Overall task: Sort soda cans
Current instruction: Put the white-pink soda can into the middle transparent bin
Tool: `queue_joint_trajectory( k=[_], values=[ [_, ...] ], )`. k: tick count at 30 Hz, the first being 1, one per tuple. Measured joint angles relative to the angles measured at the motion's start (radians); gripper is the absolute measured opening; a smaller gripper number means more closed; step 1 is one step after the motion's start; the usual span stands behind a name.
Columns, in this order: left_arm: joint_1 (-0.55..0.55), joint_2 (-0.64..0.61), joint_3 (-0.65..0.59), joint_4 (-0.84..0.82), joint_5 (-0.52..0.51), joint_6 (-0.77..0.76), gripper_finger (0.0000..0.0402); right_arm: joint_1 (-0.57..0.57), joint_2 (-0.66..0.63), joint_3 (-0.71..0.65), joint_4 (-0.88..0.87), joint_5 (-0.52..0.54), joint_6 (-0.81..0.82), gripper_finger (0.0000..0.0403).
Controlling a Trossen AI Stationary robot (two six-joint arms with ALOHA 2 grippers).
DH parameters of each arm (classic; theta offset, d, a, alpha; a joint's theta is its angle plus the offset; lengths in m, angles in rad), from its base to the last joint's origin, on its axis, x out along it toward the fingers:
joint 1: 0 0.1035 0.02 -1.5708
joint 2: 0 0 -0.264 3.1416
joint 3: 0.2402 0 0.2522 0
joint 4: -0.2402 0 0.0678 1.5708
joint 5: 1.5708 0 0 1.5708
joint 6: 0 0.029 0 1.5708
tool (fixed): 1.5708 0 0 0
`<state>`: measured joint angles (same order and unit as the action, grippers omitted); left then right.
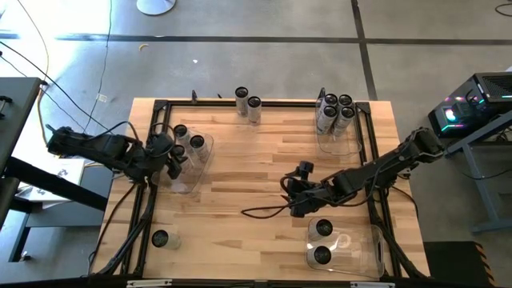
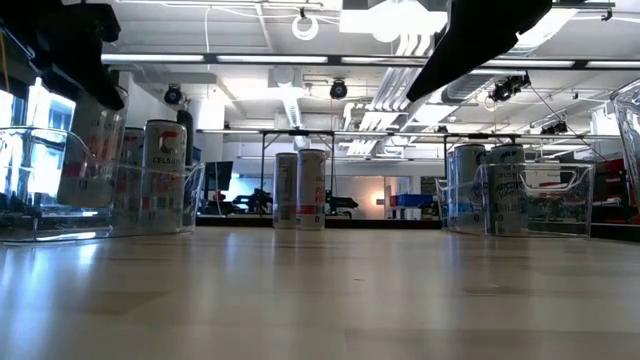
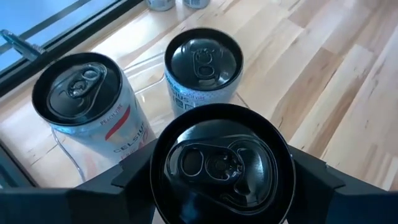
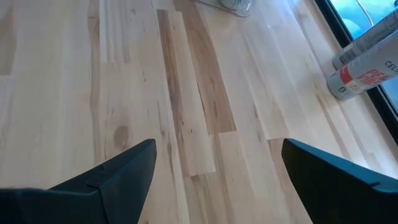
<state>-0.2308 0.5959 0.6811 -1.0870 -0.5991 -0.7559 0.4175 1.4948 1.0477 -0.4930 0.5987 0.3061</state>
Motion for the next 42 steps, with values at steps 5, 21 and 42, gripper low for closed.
queue_joint_trajectory(
  k=[5,21,42],
  values=[
    [0.029,0.043,0.000,0.000,0.015,-0.002,0.0244,-0.012,0.000,0.000,0.021,0.000,-0.024,0.0343],
    [0.090,0.147,0.000,-0.001,-0.100,-0.002,0.0248,-0.012,0.000,0.000,0.034,0.000,-0.042,0.0343],
    [0.093,0.219,-0.029,-0.014,-0.093,-0.059,0.0275,-0.011,0.000,0.000,0.039,-0.005,-0.035,0.0343]
  ],
)
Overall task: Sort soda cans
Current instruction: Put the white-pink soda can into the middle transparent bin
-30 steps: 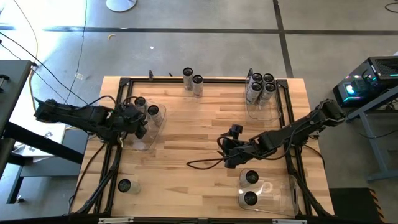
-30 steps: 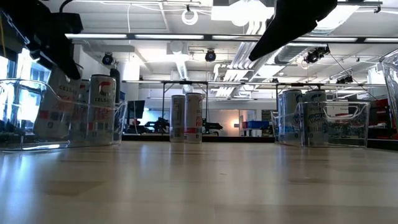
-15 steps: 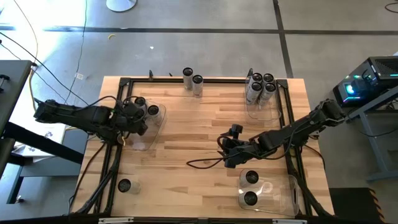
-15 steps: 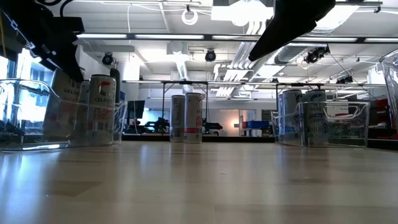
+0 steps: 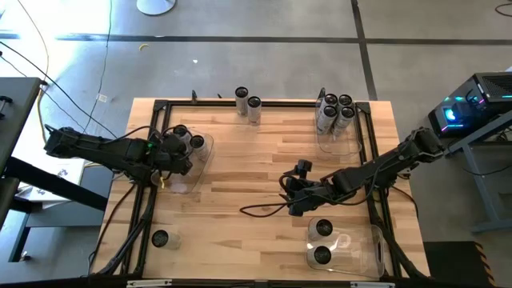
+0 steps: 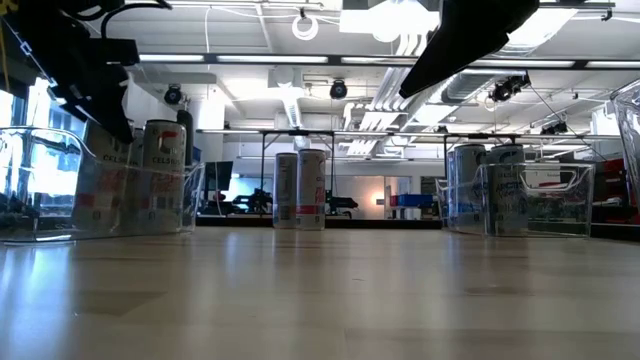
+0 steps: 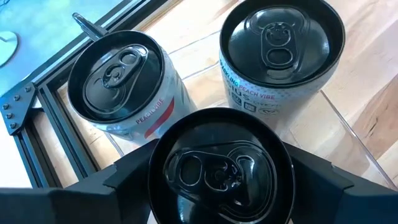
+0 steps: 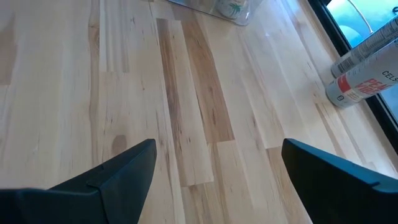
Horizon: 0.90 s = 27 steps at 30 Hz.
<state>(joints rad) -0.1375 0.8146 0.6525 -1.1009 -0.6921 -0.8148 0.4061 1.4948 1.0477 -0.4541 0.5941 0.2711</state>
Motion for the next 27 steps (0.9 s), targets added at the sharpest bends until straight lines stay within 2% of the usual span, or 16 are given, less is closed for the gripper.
queue_joint_trajectory(
  k=[6,15,21,27],
  values=[
    [0.000,0.000,0.000,-0.002,0.005,-0.022,0.0280,0.000,0.000,0.000,0.000,0.000,-0.002,0.0343],
    [0.001,-0.001,0.009,-0.041,0.064,-0.039,0.0321,0.000,0.000,0.000,0.000,0.000,0.000,0.0343],
    [0.001,-0.002,0.106,-0.168,0.056,-0.046,0.0323,0.000,0.000,0.000,0.000,0.000,-0.002,0.0343],
    [0.001,-0.002,0.194,-0.176,0.023,0.014,0.0323,0.000,0.000,0.000,0.003,-0.002,-0.010,0.0343]
  ],
)
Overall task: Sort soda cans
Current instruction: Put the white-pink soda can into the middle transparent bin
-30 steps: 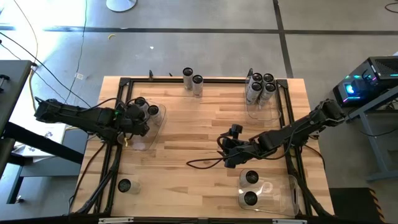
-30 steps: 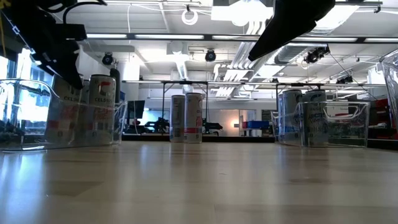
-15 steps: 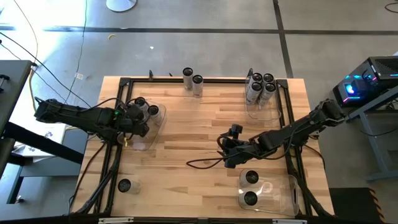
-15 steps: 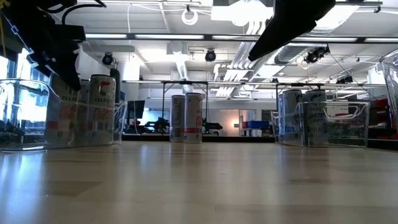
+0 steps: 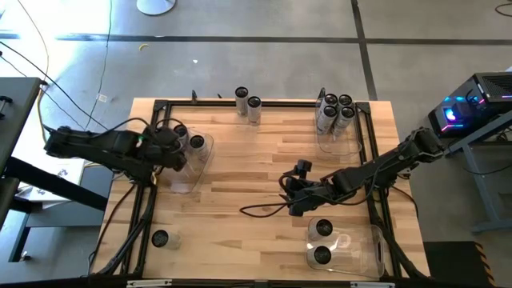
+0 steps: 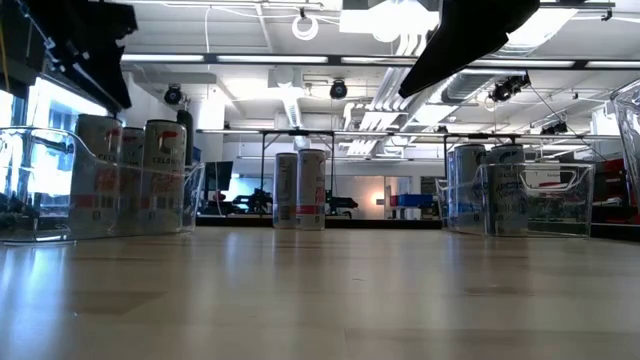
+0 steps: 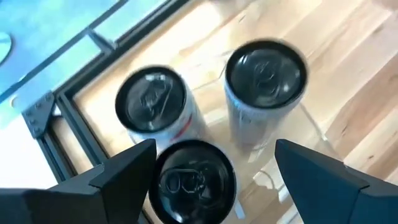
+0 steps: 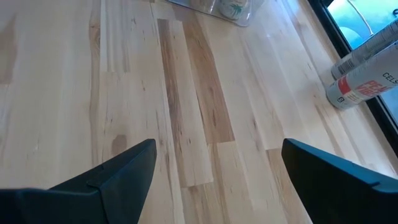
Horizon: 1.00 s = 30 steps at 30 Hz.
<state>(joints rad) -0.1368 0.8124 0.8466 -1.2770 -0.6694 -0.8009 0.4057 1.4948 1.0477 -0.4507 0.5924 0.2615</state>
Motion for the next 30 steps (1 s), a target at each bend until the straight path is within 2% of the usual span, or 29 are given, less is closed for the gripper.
queue_joint_trajectory(
  k=[5,8,12,15,18,20,22,24,27,30],
  values=[
    [-0.002,0.001,0.082,-0.005,-0.094,0.061,0.0323,0.000,0.000,0.000,0.000,-0.062,-0.069,0.0343],
    [-0.020,0.001,0.112,0.062,-0.173,0.139,0.0323,-0.006,0.000,0.000,0.002,-0.083,-0.147,0.0343],
    [-0.047,0.007,0.098,0.317,-0.227,0.372,0.0323,-0.071,0.000,-0.002,0.031,-0.088,-0.217,0.0343],
    [-0.071,0.029,0.067,0.566,-0.222,0.567,0.0323,-0.148,0.000,-0.050,0.184,-0.106,-0.301,0.0343],
    [-0.087,0.068,0.051,0.745,-0.208,0.680,0.0323,-0.230,0.000,-0.106,0.393,-0.186,-0.374,0.0343],
    [-0.090,0.102,0.046,0.810,-0.194,0.719,0.0323,-0.284,0.000,-0.131,0.503,-0.203,-0.392,0.0343],
    [-0.091,0.138,0.046,0.860,-0.184,0.741,0.0323,-0.337,0.000,-0.134,0.562,-0.174,-0.379,0.0343],
    [-0.090,0.176,0.046,0.888,-0.185,0.766,0.0323,-0.401,0.000,-0.104,0.562,-0.132,-0.327,0.0343],
    [-0.083,0.228,0.046,0.914,-0.191,0.773,0.0323,-0.504,0.000,-0.053,0.540,-0.130,-0.264,0.0343],
    [-0.079,0.256,0.046,0.924,-0.278,0.729,0.0323,-0.611,0.000,-0.014,0.538,-0.125,-0.223,0.0343]
  ],
)
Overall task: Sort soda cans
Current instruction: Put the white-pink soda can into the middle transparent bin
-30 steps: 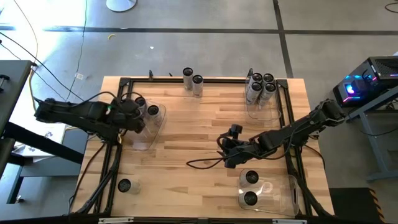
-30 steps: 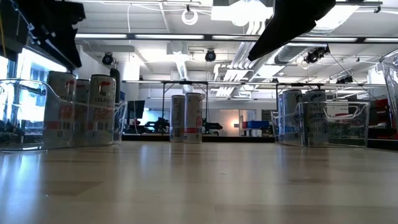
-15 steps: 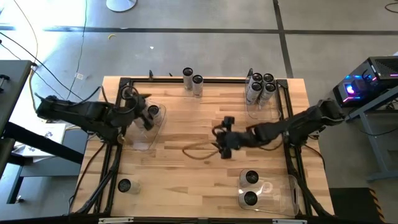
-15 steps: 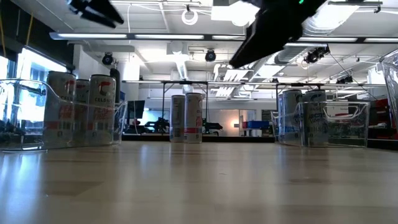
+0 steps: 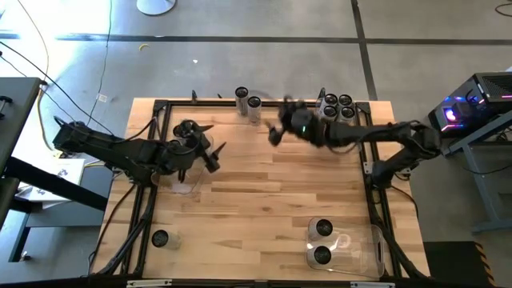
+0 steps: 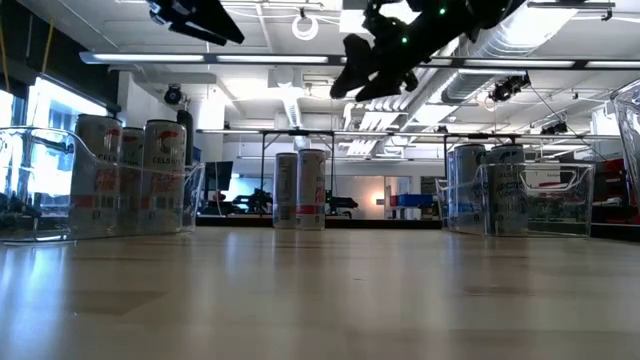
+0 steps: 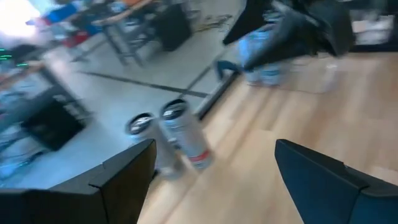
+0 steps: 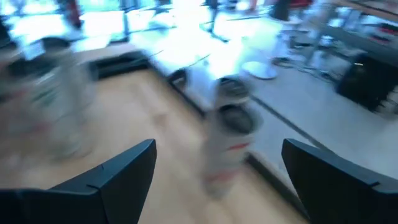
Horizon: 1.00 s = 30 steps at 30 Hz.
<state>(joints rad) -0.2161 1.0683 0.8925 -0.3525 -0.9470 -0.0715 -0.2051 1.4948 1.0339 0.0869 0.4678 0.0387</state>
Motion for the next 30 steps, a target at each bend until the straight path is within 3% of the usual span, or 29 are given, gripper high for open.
queue_joint_trajectory(
  k=[2,5,7,14,22,30],
  values=[
    [0.000,0.002,0.000,-0.010,-0.049,-0.004,0.0323,-0.076,0.000,0.014,0.003,-0.042,0.007,0.0343],
    [0.000,-0.007,0.000,-0.027,-0.061,-0.030,0.0323,-0.181,0.031,0.014,0.023,-0.268,0.047,0.0343],
    [0.000,-0.009,0.000,-0.030,-0.057,-0.031,0.0323,-0.214,0.078,0.014,0.056,-0.351,0.040,0.0343],
    [0.000,-0.008,0.000,-0.062,-0.052,-0.032,0.0323,-0.252,0.251,0.039,0.227,-0.425,-0.040,0.0343],
    [0.000,-0.008,0.000,-0.070,-0.051,-0.056,0.0323,-0.281,0.400,0.189,0.146,-0.410,-0.044,0.0343],
    [-0.013,-0.008,0.000,-0.082,-0.050,-0.078,0.0323,-0.281,0.461,0.262,0.120,-0.413,-0.118,0.0343]
  ],
)
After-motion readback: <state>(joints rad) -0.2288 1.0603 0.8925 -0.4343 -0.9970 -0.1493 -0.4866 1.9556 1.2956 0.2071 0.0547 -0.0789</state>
